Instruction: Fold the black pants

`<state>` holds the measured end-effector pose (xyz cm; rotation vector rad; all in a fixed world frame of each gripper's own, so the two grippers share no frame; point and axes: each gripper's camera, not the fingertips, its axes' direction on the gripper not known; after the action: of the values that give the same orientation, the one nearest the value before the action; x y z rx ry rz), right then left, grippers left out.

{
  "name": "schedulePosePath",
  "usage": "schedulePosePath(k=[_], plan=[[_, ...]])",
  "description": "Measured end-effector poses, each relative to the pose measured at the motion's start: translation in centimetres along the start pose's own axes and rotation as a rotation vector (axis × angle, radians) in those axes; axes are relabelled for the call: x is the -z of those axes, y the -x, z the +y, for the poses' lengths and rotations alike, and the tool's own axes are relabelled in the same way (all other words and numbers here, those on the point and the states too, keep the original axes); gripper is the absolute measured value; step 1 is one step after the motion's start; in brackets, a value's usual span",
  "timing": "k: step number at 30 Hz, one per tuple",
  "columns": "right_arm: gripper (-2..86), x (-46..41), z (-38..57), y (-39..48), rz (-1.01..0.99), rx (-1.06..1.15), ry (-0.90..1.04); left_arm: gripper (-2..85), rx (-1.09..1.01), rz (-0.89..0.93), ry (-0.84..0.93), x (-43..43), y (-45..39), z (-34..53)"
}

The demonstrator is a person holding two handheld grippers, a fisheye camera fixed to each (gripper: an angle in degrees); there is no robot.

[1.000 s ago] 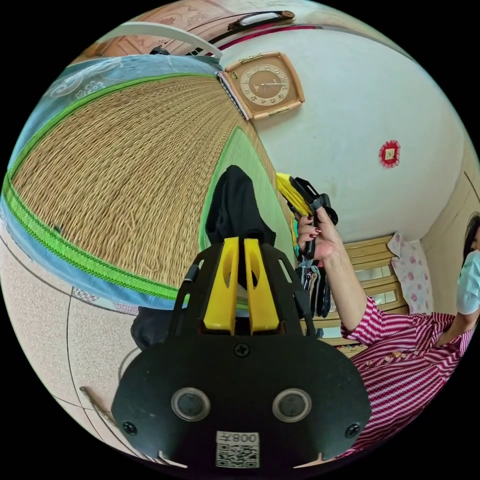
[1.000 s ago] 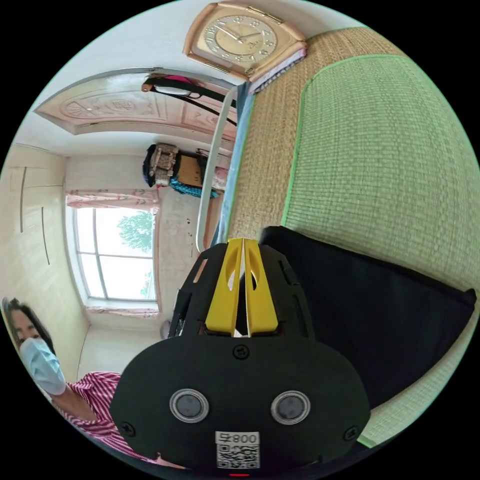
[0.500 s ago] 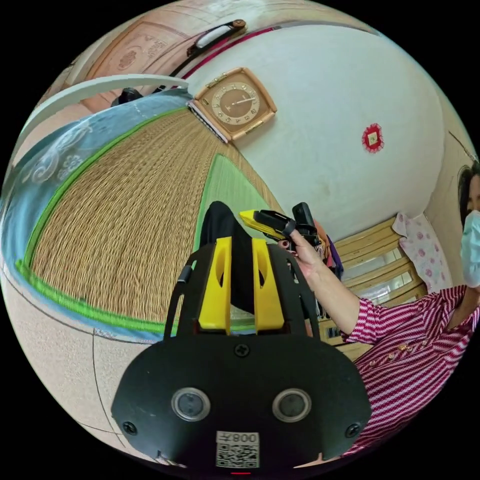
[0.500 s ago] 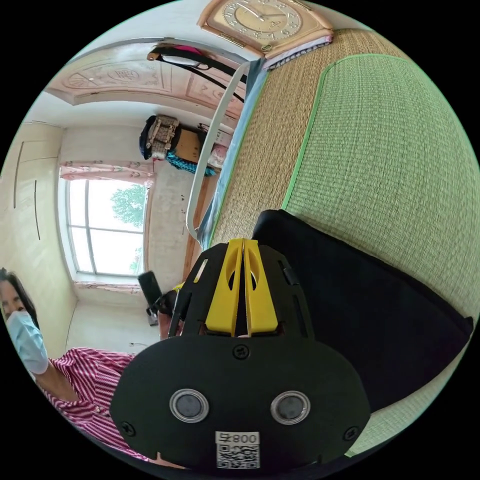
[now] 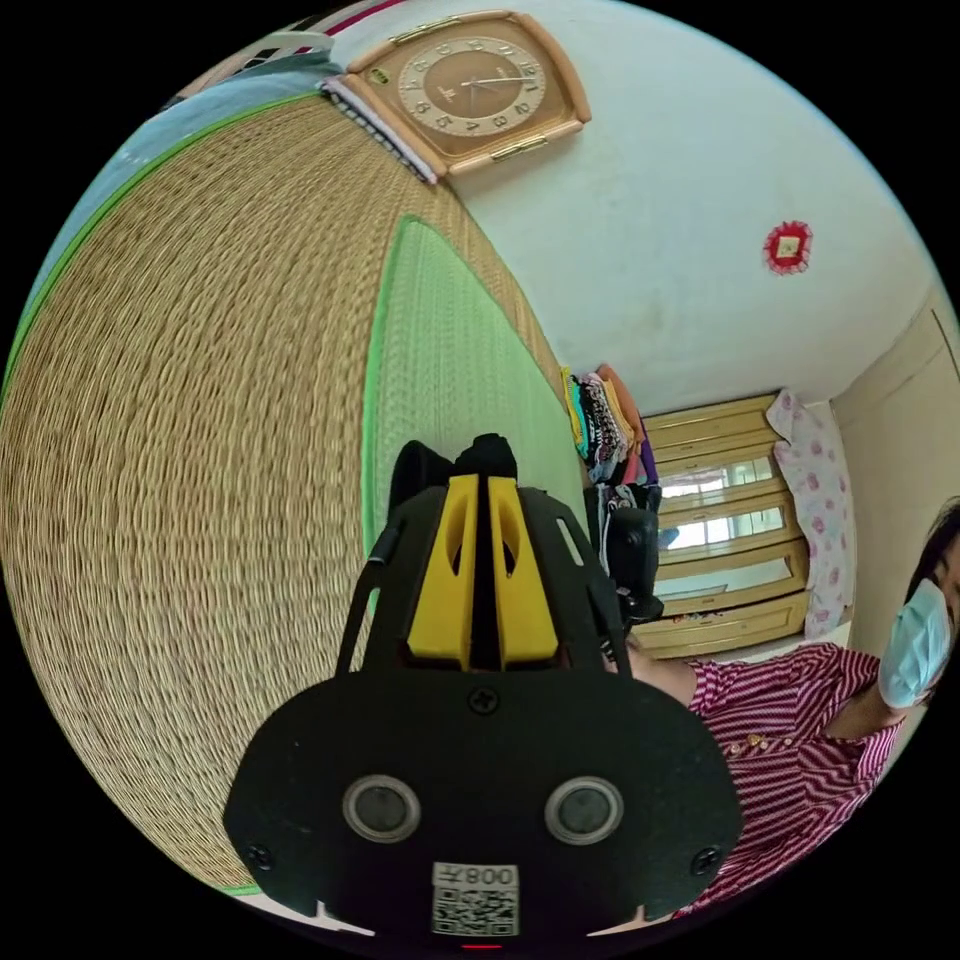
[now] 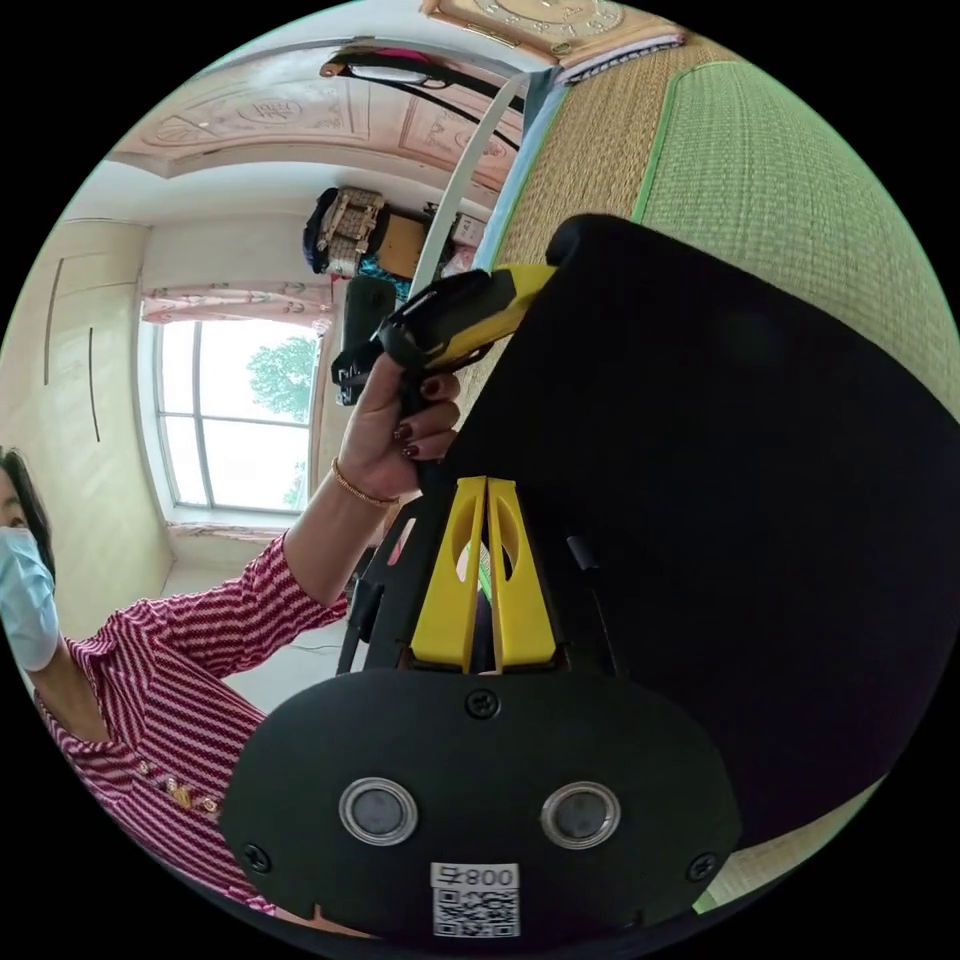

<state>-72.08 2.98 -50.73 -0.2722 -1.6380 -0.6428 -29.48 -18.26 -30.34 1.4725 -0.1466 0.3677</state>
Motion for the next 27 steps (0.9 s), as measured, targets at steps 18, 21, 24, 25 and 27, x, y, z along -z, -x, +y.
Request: schedulePosePath(k=[18,21,24,25,27], plan=[[0.1,-1.6,0.9,2.4,0.043,0.006,0.042,4.8,-0.113,0.053,0.024,0.8,-3.0,-4.9],[0.1,-2.9,1.2,2.0,0.043,-0.013,0.088,6.8,0.01,-0.027,0.021,0.8,-1.3,-5.1],[0.1,-2.7,2.0,1.6,0.012,-0.029,0.08,8.4,0.003,0.023,-0.059,1.8,-2.1,-4.0],[0.1,-2.6,2.3,1.6,0.011,-0.028,0.084,8.8,-0.006,0.043,-0.057,1.8,-2.7,-3.5],[0.1,-2.5,2.7,1.8,0.007,-0.025,0.09,8.4,-0.02,-0.017,-0.002,1.1,-3.4,-2.7]])
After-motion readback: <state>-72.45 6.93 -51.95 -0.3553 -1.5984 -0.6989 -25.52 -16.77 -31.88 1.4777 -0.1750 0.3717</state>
